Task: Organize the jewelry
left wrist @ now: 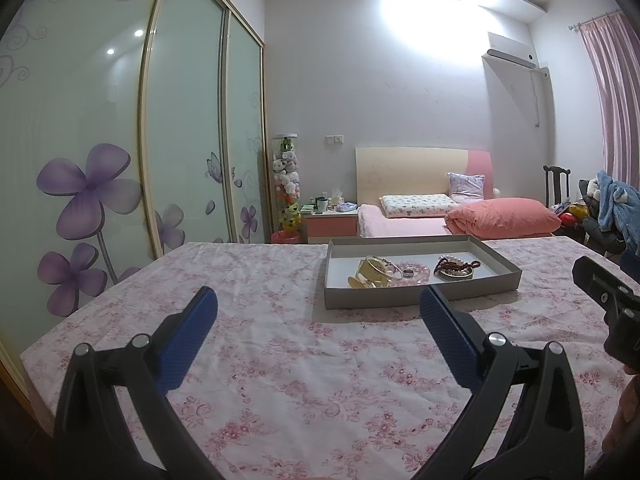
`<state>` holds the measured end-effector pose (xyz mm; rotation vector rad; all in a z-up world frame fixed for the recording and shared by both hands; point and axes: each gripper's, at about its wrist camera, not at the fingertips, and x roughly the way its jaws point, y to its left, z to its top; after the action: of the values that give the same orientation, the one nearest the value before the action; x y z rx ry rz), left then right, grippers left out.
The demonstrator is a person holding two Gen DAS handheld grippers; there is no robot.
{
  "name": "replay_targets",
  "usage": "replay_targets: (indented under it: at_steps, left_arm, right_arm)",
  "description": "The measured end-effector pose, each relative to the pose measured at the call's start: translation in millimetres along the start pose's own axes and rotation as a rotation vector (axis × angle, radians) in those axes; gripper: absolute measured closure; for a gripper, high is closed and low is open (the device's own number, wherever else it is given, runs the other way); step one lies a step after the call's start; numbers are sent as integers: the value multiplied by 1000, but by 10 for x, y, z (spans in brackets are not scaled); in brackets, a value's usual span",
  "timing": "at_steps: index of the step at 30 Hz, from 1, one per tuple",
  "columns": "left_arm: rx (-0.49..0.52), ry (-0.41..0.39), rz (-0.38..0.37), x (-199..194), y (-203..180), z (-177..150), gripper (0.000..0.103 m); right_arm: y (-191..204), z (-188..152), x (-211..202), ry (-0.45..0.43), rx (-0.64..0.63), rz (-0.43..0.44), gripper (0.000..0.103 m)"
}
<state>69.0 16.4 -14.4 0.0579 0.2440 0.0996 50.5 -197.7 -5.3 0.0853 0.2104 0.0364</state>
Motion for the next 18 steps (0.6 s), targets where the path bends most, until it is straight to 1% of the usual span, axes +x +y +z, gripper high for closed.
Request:
replay_targets:
  at_steps: [18]
  left_arm:
    - [-4,-1,0,-9,-17,17,4]
  right_arm:
    - [-2,8,-2,1,2,-1,2]
